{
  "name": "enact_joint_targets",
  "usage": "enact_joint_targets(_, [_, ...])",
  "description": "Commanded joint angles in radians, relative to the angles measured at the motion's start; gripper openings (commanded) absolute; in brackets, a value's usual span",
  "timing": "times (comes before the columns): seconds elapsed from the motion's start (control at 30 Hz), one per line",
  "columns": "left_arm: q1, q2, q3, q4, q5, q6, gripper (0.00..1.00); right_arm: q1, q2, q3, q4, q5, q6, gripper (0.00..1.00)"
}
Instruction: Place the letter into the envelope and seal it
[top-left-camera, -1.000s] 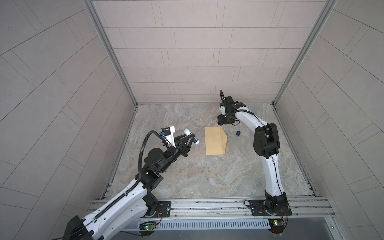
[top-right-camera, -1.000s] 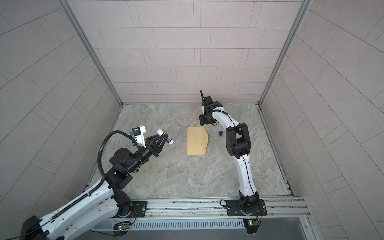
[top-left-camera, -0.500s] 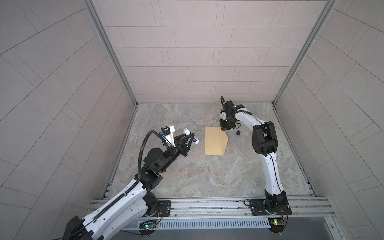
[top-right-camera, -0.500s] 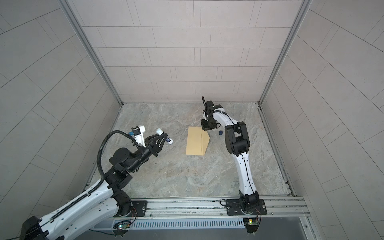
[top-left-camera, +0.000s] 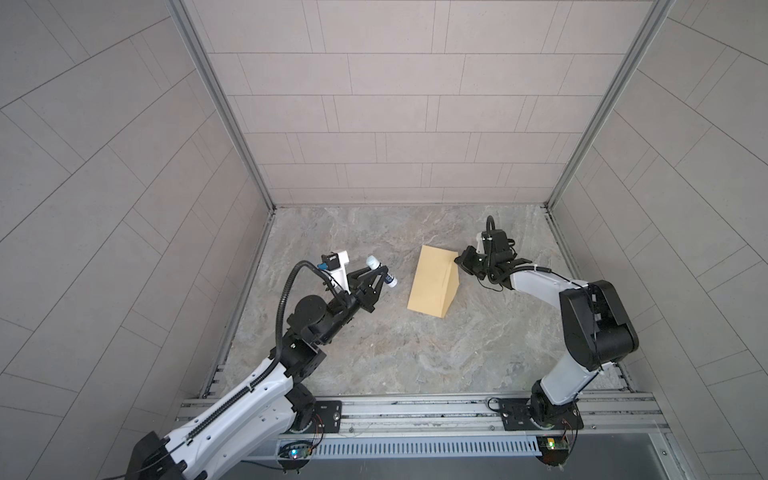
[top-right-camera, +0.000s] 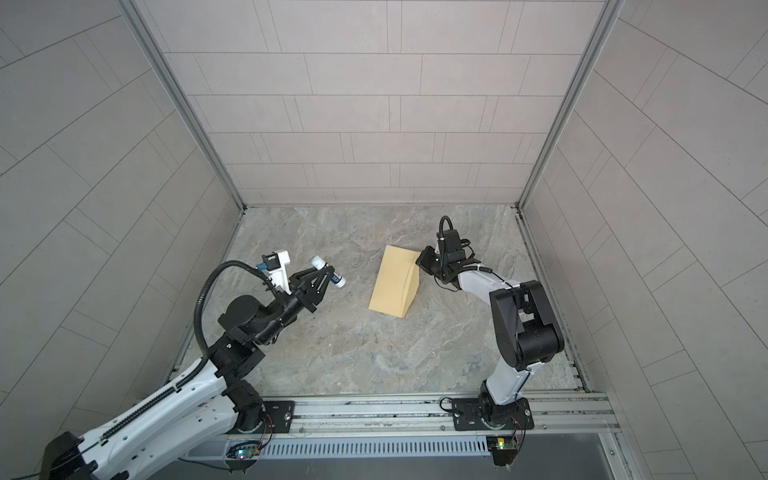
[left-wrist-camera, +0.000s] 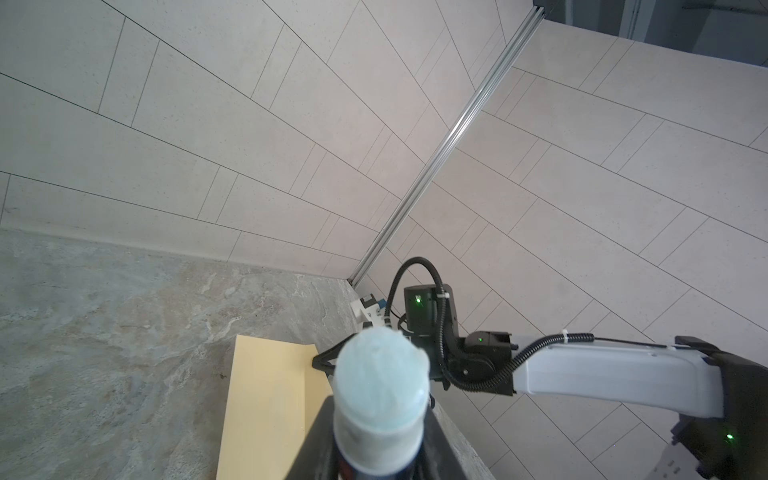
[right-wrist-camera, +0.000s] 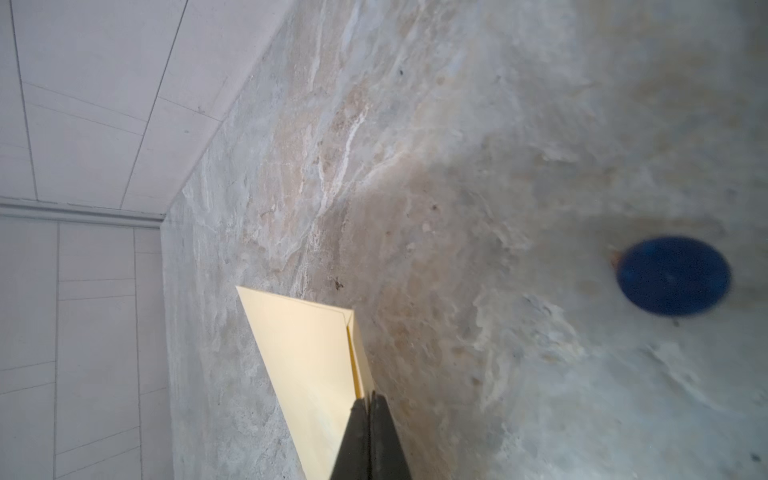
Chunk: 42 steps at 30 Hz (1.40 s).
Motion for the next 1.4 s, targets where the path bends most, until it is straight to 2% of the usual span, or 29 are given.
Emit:
enact_joint_targets(0.0, [-0.001, 0.004, 0.011, 0.033, -0.004, 0.013, 0.00, 0.038, -0.041, -0.188, 0.420, 0.182, 0.394, 0.00])
enact_joint_targets(0.17, [-0.002, 0.019, 0.010, 0.045, -0.002, 0.006, 0.00, 0.161, -0.082, -0.388, 0.569, 0.408, 0.599, 0.00])
enact_joint_targets(0.5, [-0.002, 0.019, 0.013, 0.049, 0.001, -0.003, 0.00, 0.428, -0.129, -0.517, 0.562, 0.791, 0.843, 0.00])
enact_joint_targets(0.67, [-0.001, 0.023, 0.014, 0.051, 0.002, -0.011, 0.00, 0.491, -0.148, -0.523, 0.519, 0.860, 0.929, 0.00])
enact_joint_targets(0.8, [-0.002, 0.022, 0.015, 0.053, 0.006, -0.019, 0.00, 0.508, -0.162, -0.524, 0.504, 0.857, 0.961, 0.00])
enact_joint_targets(1.07, [-0.003, 0.022, 0.013, 0.056, 0.006, -0.028, 0.00, 0.531, -0.247, -0.514, 0.346, 0.802, 0.953, 0.21])
enact_joint_targets(1.2, [-0.002, 0.024, 0.013, 0.061, 0.007, -0.030, 0.00, 0.533, -0.342, -0.514, 0.228, 0.775, 0.908, 0.37])
enact_joint_targets(1.3, [-0.003, 0.026, 0.014, 0.062, 0.007, -0.029, 0.00, 0.532, -0.468, -0.500, 0.105, 0.791, 0.785, 0.50])
enact_joint_targets(1.37, [-0.002, 0.026, 0.014, 0.062, 0.008, -0.027, 0.00, 0.529, -0.551, -0.480, 0.050, 0.835, 0.617, 0.57])
